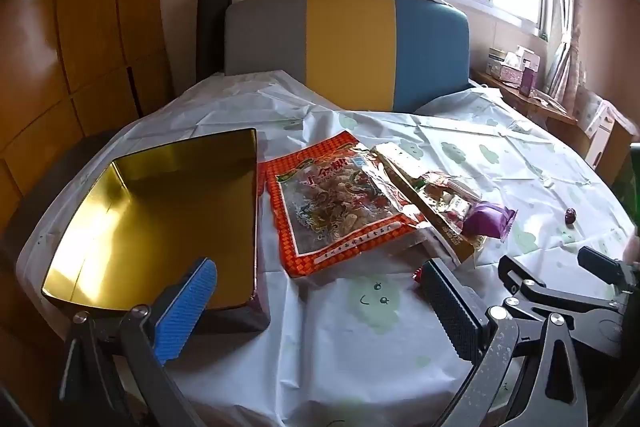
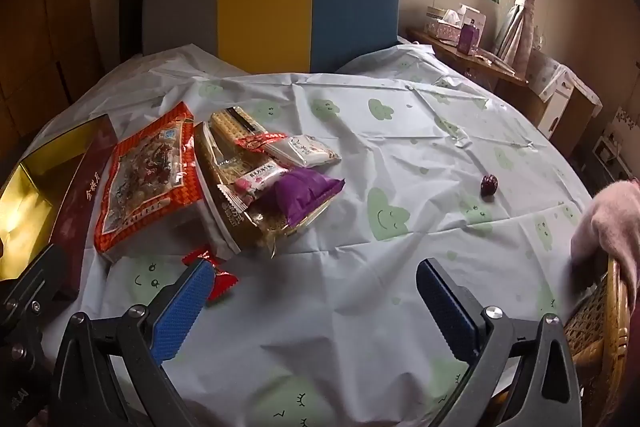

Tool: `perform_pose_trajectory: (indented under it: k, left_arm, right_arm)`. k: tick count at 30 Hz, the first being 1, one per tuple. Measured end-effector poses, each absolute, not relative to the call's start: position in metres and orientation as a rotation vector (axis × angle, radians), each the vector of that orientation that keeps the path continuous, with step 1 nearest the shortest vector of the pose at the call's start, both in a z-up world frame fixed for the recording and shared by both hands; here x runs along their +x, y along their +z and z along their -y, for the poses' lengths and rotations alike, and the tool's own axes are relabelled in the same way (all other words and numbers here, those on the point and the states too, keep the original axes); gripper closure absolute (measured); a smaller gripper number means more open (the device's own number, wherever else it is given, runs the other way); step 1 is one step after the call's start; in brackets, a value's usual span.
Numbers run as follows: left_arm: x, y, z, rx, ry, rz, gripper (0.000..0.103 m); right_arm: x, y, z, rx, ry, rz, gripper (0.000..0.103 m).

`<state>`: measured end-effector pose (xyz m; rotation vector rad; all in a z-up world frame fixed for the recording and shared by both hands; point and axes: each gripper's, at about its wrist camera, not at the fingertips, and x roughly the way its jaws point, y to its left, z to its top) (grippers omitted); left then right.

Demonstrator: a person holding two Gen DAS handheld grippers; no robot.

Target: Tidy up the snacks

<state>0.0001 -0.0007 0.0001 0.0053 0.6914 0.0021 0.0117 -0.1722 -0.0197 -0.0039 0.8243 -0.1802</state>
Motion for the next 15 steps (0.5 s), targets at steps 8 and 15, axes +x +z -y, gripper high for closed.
perform_pose_trajectory:
  k: [8, 15]
  left_arm:
    - [0.0019, -0.0004, -0.0054, -0.002, 0.017, -0.678, 0.000]
    - [0.0011, 0.0008, -0.0059, 0.003, 0.010, -0.690, 0.000]
  right_arm:
    - [0.0138, -0.0141, 0.1709, -0.029, -0.166, -0.774, 0.000]
    - [0.0117, -0.0136, 0.1667, -0.051, -0.152, -0.762, 0.000]
